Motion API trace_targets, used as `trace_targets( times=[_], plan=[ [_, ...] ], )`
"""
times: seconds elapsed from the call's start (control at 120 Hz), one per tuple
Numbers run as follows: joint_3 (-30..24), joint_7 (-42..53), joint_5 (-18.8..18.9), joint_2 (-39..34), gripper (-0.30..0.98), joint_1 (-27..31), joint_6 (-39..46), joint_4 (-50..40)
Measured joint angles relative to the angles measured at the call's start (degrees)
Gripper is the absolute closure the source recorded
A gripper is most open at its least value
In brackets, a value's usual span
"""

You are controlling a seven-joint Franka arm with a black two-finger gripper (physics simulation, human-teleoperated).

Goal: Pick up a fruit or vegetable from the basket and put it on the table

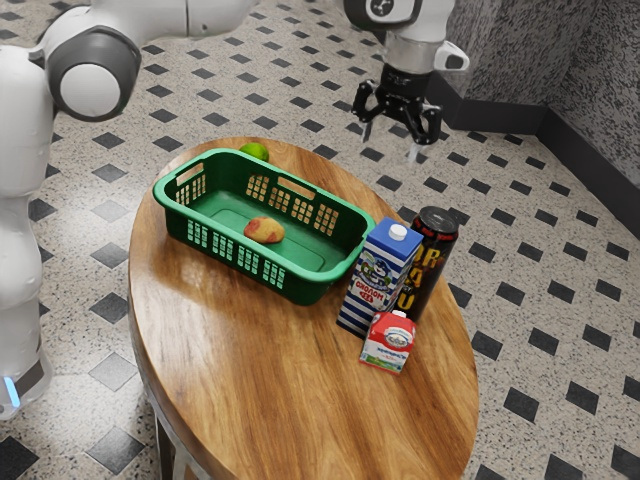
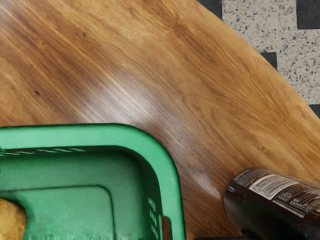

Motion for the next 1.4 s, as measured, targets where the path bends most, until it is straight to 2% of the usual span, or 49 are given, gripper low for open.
trace_targets(
  times=[0.183,0.317,0.367,0.525,0.6,0.675,0.758,0.817,1.0,1.15,1.4],
  plan=[
    [-0.7,-24.4,0.4,-0.5,0.0,0.3,-1.7,0.6],
    [-0.9,-30.6,0.2,-3.6,0.0,-0.9,-5.8,-0.7],
    [-0.2,-30.6,-1.0,-3.8,0.0,-0.6,-8.4,-1.2],
    [1.7,-23.2,-2.3,-5.6,0.0,3.3,-13.4,-3.3],
    [2.5,-17.4,0.5,-10.3,0.0,3.5,-11.3,-13.7],
    [7.3,-11.3,2.5,-14.5,0.0,-1.0,-6.4,-21.8],
    [11.5,-5.3,3.1,-22.0,0.01,-3.5,-1.6,-32.3],
    [13.3,-1.4,2.8,-23.9,0.01,-3.4,1.7,-37.3],
    [14.2,10.1,2.4,-22.3,0.02,-4.9,8.5,-41.7],
    [14.3,17.1,0.9,-27.0,0.02,-4.7,13.4,-50.3],
    [14.4,25.6,-0.3,-25.6,0.02,-3.7,17.2,-52.3]
  ],
)
